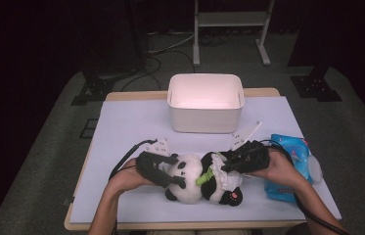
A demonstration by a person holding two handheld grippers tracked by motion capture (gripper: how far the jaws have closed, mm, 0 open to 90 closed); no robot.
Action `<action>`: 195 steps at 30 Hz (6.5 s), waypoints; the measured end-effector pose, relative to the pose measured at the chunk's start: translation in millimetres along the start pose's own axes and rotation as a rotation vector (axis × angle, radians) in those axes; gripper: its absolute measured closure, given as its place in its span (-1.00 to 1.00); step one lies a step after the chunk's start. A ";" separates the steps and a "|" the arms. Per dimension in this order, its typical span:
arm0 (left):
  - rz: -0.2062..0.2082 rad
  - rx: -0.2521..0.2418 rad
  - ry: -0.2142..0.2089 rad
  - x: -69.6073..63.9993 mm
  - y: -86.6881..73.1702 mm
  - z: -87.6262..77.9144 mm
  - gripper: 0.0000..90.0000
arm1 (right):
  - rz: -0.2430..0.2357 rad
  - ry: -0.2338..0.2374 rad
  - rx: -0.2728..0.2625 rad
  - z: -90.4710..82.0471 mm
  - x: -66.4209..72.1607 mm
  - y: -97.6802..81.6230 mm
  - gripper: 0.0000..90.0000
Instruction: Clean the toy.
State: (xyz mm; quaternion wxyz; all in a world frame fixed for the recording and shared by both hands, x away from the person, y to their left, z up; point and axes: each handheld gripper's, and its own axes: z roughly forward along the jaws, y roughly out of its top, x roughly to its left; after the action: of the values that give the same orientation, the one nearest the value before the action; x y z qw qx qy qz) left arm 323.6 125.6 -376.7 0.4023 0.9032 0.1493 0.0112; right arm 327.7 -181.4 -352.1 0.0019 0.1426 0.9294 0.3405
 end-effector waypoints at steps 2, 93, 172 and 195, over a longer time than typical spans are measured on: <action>-0.001 -0.001 -0.001 0.1 -0.2 0.0 -0.36 | 0.000 -0.002 -0.005 -0.4 1.1 -2.2 0.87; 0.003 0.027 -0.031 -13.8 10.9 38.4 -0.37 | -0.064 0.024 0.137 9.0 -2.3 40.6 0.88; 0.030 0.011 -0.026 -15.5 11.2 40.6 -0.43 | 0.016 0.026 0.173 9.3 -24.3 46.7 0.88; -0.007 -0.003 -0.002 -12.8 11.6 44.3 -0.44 | -0.078 0.053 0.144 6.8 15.0 53.9 0.88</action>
State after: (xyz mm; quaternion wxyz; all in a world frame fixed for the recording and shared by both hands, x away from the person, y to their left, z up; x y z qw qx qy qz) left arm 320.7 82.6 -396.9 0.4038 0.9021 0.1518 0.0091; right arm 328.2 -133.9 -321.8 -0.0197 0.0971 0.9560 0.2761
